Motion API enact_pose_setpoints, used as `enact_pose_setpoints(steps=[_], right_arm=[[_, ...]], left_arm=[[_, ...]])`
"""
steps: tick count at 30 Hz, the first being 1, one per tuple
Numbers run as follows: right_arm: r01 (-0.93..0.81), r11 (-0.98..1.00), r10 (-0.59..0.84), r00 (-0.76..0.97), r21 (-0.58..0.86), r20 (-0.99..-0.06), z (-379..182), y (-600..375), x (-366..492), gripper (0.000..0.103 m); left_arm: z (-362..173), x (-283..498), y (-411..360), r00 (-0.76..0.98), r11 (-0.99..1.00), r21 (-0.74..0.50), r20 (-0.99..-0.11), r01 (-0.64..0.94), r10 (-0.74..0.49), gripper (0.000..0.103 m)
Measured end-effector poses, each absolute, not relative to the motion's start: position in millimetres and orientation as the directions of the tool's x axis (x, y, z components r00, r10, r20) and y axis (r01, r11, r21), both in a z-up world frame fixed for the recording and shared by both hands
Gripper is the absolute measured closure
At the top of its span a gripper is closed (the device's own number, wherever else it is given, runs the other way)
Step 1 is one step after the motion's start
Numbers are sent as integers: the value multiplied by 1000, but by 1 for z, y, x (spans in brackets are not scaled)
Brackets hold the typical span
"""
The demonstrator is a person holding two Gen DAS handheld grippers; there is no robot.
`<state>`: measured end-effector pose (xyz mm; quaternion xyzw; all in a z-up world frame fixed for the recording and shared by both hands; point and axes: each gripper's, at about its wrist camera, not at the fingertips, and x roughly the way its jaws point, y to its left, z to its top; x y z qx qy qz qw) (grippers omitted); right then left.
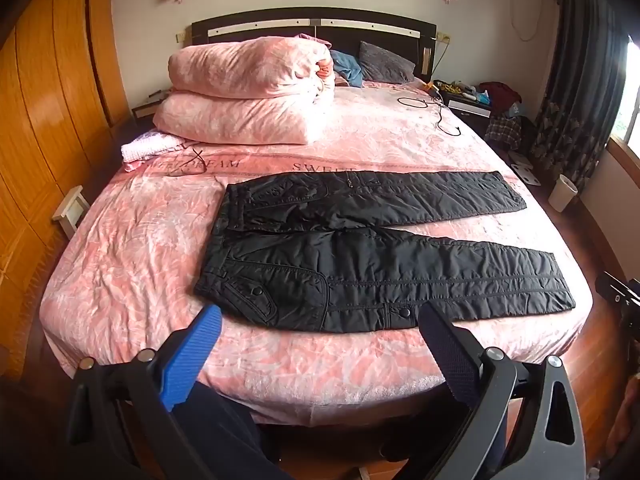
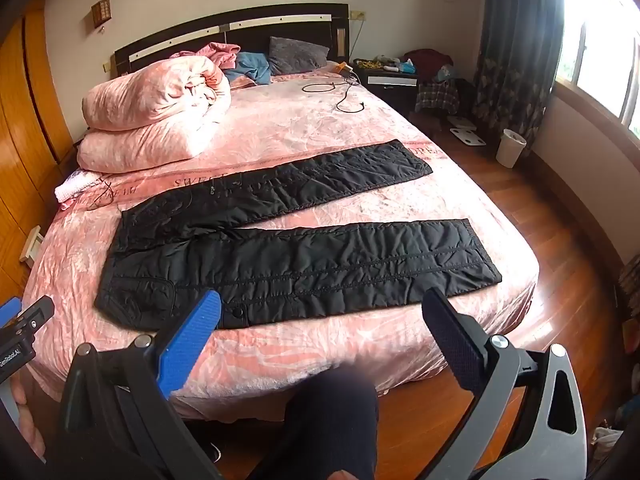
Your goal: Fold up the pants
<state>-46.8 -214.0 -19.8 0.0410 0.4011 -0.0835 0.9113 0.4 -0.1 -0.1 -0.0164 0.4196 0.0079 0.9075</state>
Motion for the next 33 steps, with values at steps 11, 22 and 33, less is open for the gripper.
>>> enact_pose_setpoints(steps=[11, 22, 33], right_arm=[[189, 982, -126, 663, 2, -738, -21, -214, -46, 2], [186, 983, -123, 665, 4, -737, -21, -214, -46, 2], [188, 982, -125, 661, 2, -740, -21, -218, -45, 2]], left_arm=[[1, -1, 6, 654, 999, -24, -757, -23, -4, 4], [2, -1, 0, 655, 999, -24, -756, -29, 1, 4], [2, 0, -1, 654, 999, -24, -756, -25, -1, 4]])
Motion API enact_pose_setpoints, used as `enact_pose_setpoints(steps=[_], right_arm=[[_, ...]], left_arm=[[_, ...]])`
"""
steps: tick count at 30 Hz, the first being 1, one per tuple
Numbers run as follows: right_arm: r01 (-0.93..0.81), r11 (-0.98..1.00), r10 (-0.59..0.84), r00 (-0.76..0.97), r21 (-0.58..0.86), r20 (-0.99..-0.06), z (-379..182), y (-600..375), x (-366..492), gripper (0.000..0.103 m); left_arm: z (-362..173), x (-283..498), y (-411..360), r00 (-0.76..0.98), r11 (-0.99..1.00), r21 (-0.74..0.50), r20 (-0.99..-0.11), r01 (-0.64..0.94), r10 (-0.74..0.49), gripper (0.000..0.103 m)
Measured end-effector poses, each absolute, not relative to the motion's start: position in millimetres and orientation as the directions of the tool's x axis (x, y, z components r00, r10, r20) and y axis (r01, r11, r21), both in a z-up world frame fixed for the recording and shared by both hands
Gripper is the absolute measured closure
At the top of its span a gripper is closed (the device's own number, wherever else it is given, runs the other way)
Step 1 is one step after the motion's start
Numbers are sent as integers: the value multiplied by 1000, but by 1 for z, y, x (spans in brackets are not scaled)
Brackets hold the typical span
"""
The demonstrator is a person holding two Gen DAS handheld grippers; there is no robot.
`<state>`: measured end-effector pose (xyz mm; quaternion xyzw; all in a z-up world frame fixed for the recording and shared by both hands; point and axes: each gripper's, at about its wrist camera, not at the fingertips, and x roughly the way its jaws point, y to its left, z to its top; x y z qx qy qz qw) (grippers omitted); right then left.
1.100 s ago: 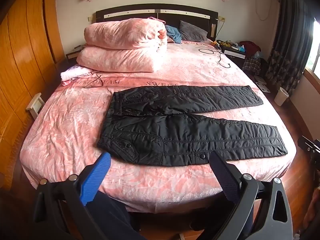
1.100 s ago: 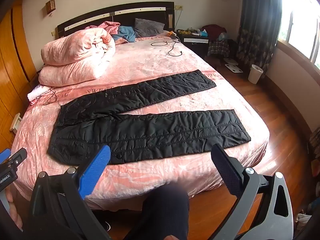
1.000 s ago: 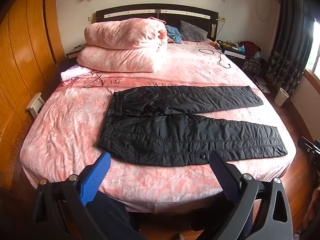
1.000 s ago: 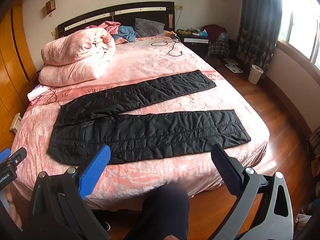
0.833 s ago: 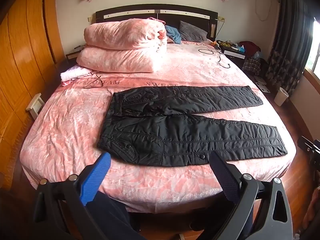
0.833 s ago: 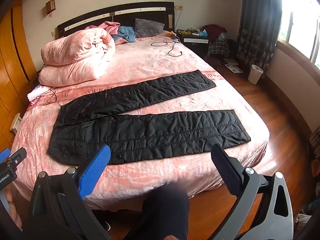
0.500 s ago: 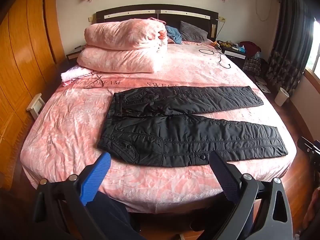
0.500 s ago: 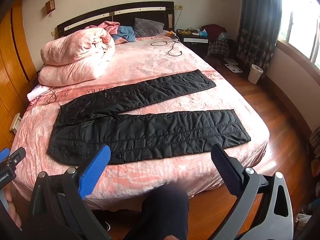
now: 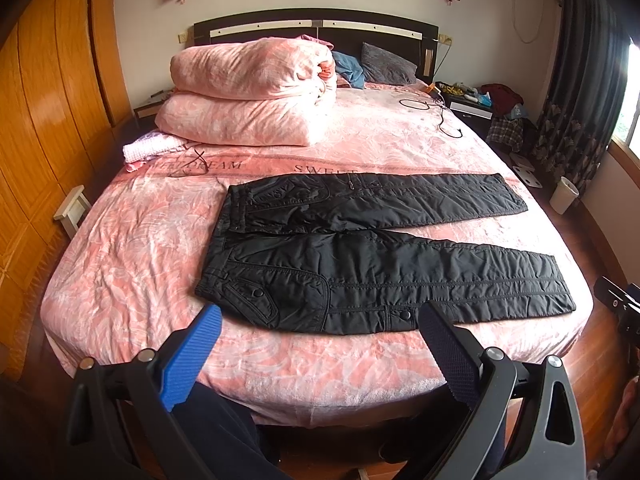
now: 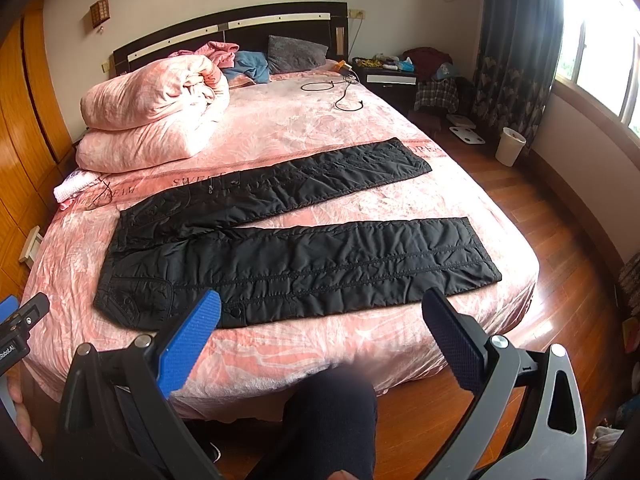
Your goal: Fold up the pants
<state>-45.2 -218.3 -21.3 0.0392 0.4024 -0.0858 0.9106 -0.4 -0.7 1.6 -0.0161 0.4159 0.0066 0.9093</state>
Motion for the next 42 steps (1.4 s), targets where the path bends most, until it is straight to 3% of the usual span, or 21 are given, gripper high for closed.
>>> enact_pose_setpoints(steps=[42], right_arm=[[193, 981, -128, 659, 3, -741, -26, -219, -47, 2]], left_arm=[[5, 0, 4, 656, 999, -21, -755, -35, 7, 4]])
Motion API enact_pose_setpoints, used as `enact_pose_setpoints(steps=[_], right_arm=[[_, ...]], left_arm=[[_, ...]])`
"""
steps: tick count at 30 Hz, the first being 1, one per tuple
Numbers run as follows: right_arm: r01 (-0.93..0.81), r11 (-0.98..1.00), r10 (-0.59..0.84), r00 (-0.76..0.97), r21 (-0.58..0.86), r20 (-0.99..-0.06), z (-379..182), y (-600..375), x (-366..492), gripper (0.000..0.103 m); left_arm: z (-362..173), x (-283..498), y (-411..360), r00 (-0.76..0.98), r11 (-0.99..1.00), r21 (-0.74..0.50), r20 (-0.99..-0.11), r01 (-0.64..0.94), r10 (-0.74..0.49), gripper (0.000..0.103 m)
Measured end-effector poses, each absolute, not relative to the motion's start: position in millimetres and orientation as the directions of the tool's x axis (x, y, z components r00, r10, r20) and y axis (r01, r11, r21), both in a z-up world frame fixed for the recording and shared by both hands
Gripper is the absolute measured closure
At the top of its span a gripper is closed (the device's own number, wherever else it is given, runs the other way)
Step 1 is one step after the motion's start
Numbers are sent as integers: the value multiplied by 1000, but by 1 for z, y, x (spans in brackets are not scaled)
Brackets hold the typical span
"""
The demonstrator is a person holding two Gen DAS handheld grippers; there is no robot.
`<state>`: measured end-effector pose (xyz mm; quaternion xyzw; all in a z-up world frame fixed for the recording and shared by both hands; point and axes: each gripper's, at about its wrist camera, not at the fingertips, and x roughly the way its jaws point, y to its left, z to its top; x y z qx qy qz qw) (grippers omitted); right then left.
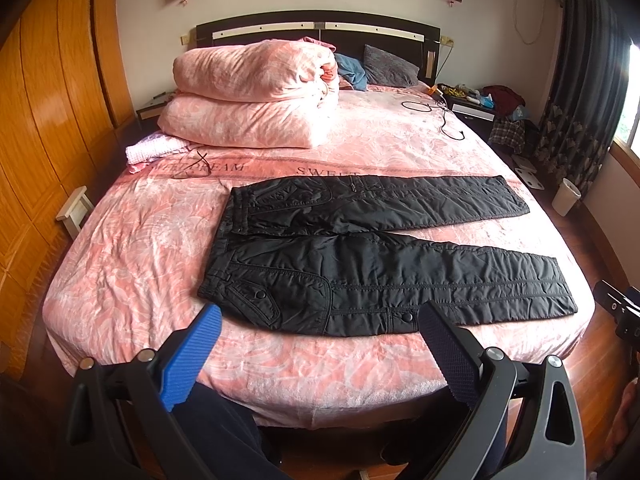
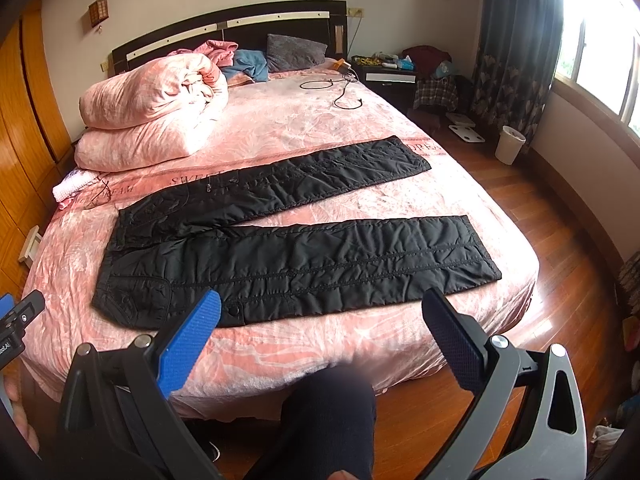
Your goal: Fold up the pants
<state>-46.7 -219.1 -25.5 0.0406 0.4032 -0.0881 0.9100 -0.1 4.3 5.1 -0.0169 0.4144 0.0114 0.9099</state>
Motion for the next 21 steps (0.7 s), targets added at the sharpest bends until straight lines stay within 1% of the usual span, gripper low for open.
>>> enact_pose_setpoints(steps=[19, 21], right_arm=[[196, 981, -128, 654, 3, -745, -27, -220, -44, 2], [197, 980, -131, 653, 0, -746, -28, -219, -44, 2]], left_arm=[[3, 0, 4, 655, 999, -21, -755, -35, 7, 4], [0, 1, 4, 649, 999, -32, -761, -24, -8, 4]])
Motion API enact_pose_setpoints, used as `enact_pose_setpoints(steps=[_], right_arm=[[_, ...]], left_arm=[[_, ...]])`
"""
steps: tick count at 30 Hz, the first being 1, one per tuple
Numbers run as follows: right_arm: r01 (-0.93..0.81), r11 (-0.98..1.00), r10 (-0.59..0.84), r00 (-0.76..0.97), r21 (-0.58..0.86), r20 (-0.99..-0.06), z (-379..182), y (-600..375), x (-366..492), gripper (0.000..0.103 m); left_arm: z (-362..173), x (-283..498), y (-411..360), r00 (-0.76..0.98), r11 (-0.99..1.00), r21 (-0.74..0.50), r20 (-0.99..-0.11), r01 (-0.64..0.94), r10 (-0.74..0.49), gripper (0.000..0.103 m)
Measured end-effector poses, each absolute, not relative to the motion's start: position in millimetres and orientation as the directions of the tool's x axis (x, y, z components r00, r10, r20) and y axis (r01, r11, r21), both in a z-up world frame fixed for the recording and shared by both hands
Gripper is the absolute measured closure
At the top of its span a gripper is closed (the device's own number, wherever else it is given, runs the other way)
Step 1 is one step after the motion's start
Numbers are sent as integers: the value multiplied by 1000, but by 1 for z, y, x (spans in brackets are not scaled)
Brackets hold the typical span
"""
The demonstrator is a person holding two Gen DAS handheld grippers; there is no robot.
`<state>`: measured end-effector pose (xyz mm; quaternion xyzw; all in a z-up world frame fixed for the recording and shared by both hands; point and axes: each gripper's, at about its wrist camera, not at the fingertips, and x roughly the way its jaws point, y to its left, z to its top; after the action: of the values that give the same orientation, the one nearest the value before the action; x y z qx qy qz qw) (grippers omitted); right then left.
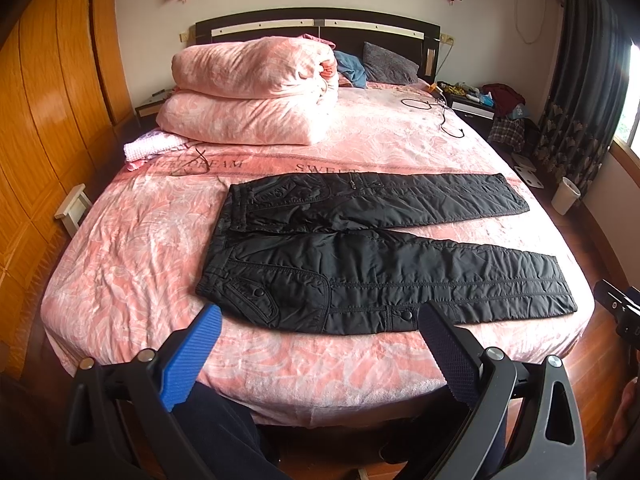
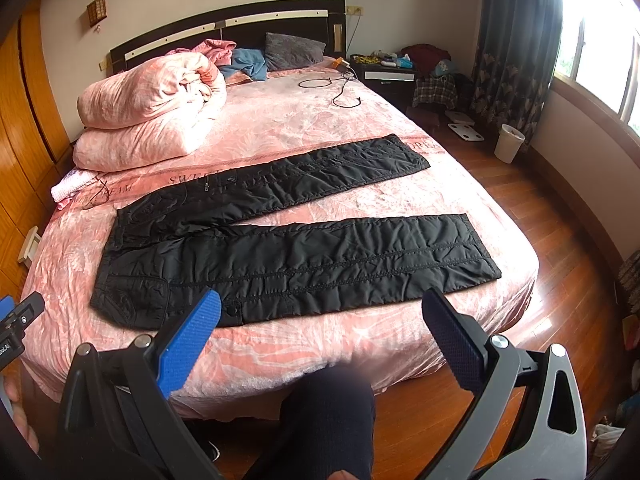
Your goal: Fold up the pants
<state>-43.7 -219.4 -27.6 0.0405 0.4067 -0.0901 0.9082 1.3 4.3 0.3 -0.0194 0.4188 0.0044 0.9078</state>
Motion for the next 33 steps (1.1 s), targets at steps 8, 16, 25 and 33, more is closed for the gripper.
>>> enact_pose_setpoints(steps=[8, 16, 25, 33], right_arm=[[153, 980, 4, 616, 125, -788, -67, -257, -12, 2], [179, 941, 170, 482, 287, -860, -163, -309, 32, 2], [236, 918, 180, 469, 319, -864, -215, -343, 37, 2], [415, 778, 274, 452, 472, -849, -267, -432, 39, 2]], left_arm=[[-88, 41, 45, 455, 985, -133, -874, 112, -170, 4], [-164, 93, 182, 469, 923, -367, -840, -118, -274, 4], [-272, 152, 261, 354, 712, -502, -862, -491, -363, 4], [-297, 176, 232, 245, 782, -366, -929, -504, -277, 34]])
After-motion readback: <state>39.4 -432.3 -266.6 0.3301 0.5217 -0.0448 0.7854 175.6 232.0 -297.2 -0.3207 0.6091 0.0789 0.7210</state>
